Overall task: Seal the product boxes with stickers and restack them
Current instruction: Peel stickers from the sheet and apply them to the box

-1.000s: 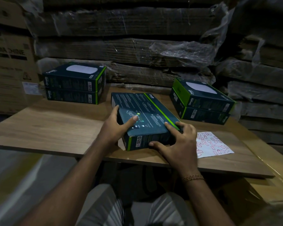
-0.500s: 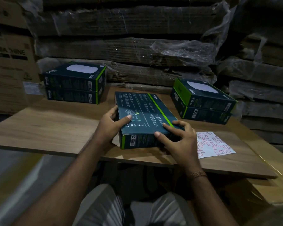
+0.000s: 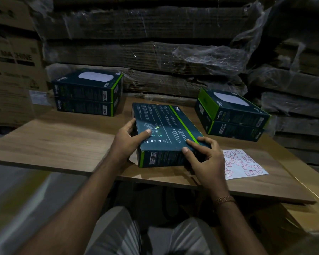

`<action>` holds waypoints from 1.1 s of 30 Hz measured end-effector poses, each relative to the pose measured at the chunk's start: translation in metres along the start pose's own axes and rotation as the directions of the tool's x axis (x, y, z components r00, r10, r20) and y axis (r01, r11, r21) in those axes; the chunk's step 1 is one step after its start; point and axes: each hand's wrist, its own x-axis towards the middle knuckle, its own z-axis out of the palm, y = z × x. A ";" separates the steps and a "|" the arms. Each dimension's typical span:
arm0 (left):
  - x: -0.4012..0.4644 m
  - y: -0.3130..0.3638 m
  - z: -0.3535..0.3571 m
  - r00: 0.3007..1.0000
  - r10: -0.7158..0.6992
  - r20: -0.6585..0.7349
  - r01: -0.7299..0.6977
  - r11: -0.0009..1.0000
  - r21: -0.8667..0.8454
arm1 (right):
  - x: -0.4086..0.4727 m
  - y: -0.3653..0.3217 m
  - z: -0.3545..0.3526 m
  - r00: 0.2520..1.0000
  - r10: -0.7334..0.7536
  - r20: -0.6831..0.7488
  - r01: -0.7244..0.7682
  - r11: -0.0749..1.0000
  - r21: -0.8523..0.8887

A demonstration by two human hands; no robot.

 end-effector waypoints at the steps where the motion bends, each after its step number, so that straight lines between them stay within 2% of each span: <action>1: 0.000 -0.001 0.000 1.000 0.013 -0.008 -0.013 1.000 0.027 | -0.001 -0.001 0.000 1.000 -0.011 -0.007 0.011 1.000 -0.008; 5: -0.006 -0.006 0.001 0.992 0.090 -0.084 -0.081 0.991 0.104 | -0.003 -0.004 0.000 0.996 -0.010 -0.086 0.007 1.000 -0.026; 7: -0.010 -0.006 0.001 0.981 0.180 -0.071 -0.165 0.971 0.175 | -0.003 -0.006 0.000 0.992 -0.013 -0.123 0.007 0.999 -0.049; 11: -0.020 -0.001 0.000 0.932 0.357 0.069 -0.357 0.862 0.360 | -0.003 -0.010 0.001 0.990 -0.024 -0.137 0.011 0.996 -0.091; 15: -0.027 -0.003 0.004 0.860 0.469 0.201 -0.496 0.675 0.547 | -0.007 -0.011 0.002 0.983 -0.055 -0.173 0.029 0.988 -0.149; 20: -0.030 -0.005 0.005 0.839 0.495 0.227 -0.499 0.535 0.682 | -0.010 -0.012 0.005 0.980 -0.081 -0.184 0.053 0.987 -0.154; 25: -0.033 0.010 0.009 0.785 0.523 0.332 -0.567 0.390 0.726 | -0.012 -0.013 0.004 0.979 -0.075 -0.191 0.048 0.988 -0.145; 30: -0.036 0.011 0.010 0.731 0.560 0.391 -0.627 0.325 0.708 | -0.013 -0.015 0.004 0.980 -0.067 -0.186 0.042 0.990 -0.135; 33: -0.036 0.010 0.009 0.746 0.539 0.390 -0.615 0.336 0.713 | -0.012 -0.015 0.004 0.984 -0.055 -0.167 0.032 0.990 -0.140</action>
